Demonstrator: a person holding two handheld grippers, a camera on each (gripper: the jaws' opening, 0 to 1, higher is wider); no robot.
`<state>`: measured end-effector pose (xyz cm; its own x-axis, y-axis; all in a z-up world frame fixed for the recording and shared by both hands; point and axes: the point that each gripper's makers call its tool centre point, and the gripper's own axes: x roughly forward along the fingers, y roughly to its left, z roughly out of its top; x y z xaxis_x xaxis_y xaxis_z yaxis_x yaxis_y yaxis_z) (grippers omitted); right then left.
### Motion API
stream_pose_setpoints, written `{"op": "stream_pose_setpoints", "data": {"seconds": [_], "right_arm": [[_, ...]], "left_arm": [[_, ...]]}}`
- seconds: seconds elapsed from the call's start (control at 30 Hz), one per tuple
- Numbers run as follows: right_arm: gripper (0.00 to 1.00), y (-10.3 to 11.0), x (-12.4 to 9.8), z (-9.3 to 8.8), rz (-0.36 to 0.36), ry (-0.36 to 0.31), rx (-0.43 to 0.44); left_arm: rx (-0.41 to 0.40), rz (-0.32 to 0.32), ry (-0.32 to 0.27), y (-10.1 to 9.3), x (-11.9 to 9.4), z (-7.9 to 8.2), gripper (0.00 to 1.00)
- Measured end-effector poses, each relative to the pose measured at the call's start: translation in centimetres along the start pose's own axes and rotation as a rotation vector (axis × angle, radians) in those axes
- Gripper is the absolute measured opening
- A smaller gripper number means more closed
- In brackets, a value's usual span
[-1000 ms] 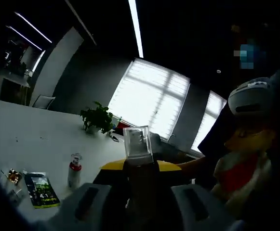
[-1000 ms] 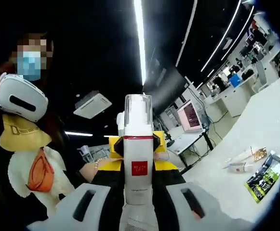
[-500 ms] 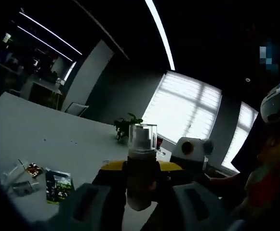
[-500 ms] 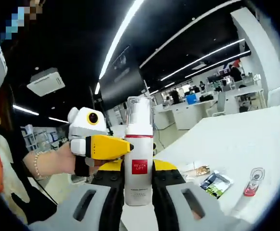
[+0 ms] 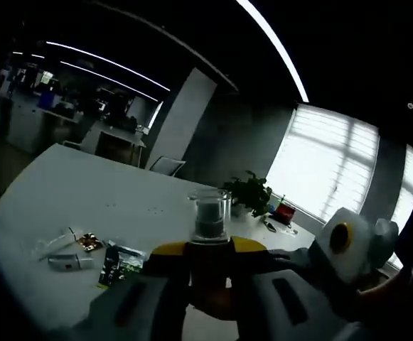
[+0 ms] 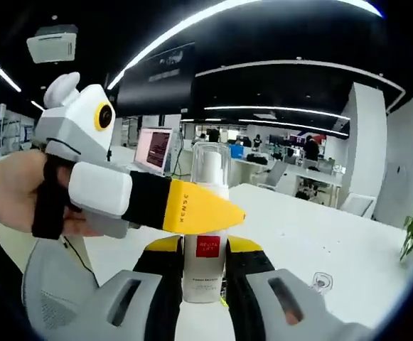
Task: Arrange the skincare products in the storage area until every visible bottle or jar stands upright without overlapping.
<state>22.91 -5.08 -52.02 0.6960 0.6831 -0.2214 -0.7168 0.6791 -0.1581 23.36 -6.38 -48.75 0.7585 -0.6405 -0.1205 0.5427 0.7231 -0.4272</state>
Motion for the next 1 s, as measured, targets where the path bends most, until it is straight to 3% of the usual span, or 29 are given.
{"op": "stream_pose_setpoints", "data": {"seconds": [0.1, 0.13, 0.2, 0.23, 0.27, 0.3, 0.33, 0.4, 0.5, 0.57, 0.63, 0.73, 0.87, 1.0], "right_arm": [[0.22, 0.6, -0.6, 0.5, 0.096, -0.055, 0.020], [0.23, 1.3, -1.0, 0.3, 0.155, -0.045, 0.017], [0.24, 1.6, -1.4, -0.1, 0.210, -0.040, -0.019], [0.25, 1.9, -1.7, -0.3, 0.257, -0.036, 0.004], [0.25, 1.7, -1.8, -0.3, 0.271, -0.044, 0.022], [0.26, 2.2, -2.2, -0.3, 0.343, -0.058, 0.047], [0.26, 2.3, -2.4, -0.3, 0.374, -0.058, 0.065], [0.26, 2.1, -3.3, 0.2, 0.435, -0.081, 0.096], [0.26, 3.0, -4.7, 1.2, 0.570, -0.106, 0.106], [0.25, 3.2, -5.2, 1.4, 0.619, -0.110, 0.099], [0.24, 4.0, -6.0, 1.8, 0.713, -0.103, 0.125], [0.22, 4.9, -7.4, 2.2, 0.828, -0.075, 0.138], [0.21, 4.9, -7.5, 2.5, 0.832, -0.099, 0.113], [0.20, 4.4, -6.6, 2.4, 0.755, -0.138, 0.052]], "left_arm": [[-0.037, -0.063, 0.007, 0.0, -0.4, 0.2, 0.16], [-0.022, -0.068, 0.012, 0.1, -0.5, 0.3, 0.16], [0.080, -0.138, 0.075, -0.5, -0.6, -0.3, 0.16], [0.104, -0.144, 0.086, -0.6, -0.6, -0.4, 0.16], [0.116, -0.177, 0.108, -1.0, -0.7, -0.7, 0.16], [0.136, -0.238, 0.134, -1.8, -0.8, -1.0, 0.16], [0.133, -0.261, 0.140, -2.1, -1.0, -1.0, 0.16], [0.126, -0.370, 0.139, -4.4, -1.5, -0.7, 0.16], [0.199, -0.499, 0.161, -5.6, -2.4, -0.3, 0.16], [0.265, -0.572, 0.178, -6.7, -2.8, -0.3, 0.16], [0.308, -0.631, 0.207, -7.7, -3.3, -0.6, 0.16], [0.335, -0.691, 0.222, -8.8, -3.9, -0.7, 0.16], [0.343, -0.714, 0.221, -9.2, -4.1, -0.6, 0.16], [0.395, -0.692, 0.228, -9.1, -3.4, -0.7, 0.16]]}}
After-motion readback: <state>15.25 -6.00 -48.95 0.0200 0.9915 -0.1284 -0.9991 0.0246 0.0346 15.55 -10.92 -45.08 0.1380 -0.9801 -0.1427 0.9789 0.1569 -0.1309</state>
